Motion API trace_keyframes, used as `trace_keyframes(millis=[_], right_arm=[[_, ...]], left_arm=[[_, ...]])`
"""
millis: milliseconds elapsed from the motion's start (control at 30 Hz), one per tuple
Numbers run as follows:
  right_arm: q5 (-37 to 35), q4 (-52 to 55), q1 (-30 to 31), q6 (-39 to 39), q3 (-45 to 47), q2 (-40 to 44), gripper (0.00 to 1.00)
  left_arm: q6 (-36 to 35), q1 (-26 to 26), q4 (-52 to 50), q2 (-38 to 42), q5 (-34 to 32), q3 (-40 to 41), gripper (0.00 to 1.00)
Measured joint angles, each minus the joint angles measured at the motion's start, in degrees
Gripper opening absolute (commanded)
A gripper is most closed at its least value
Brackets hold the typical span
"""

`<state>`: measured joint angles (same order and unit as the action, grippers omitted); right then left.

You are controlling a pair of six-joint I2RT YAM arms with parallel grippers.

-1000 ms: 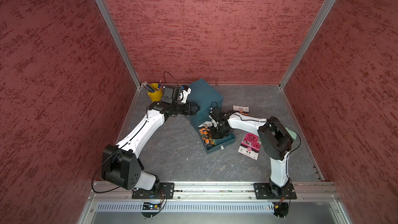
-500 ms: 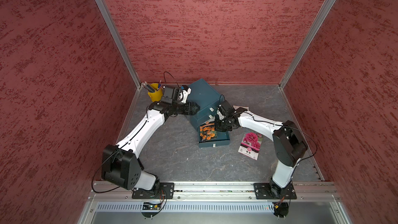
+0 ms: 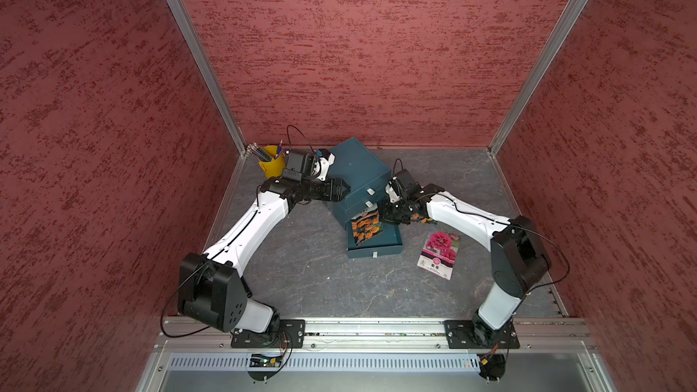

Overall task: Take the seed bags out of the drawer
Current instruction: Pick up the seed packet from the drawer.

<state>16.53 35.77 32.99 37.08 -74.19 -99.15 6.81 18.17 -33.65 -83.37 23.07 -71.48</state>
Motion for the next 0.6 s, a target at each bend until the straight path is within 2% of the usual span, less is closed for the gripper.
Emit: trace_keyframes(millis=[600], right_arm=[[1.9,4.35,-1.4,2.56,0.13,9.81,0.0]], left_arm=[[-0.22,0.26,-1.05,-0.5,-0.37,-0.96,0.83]])
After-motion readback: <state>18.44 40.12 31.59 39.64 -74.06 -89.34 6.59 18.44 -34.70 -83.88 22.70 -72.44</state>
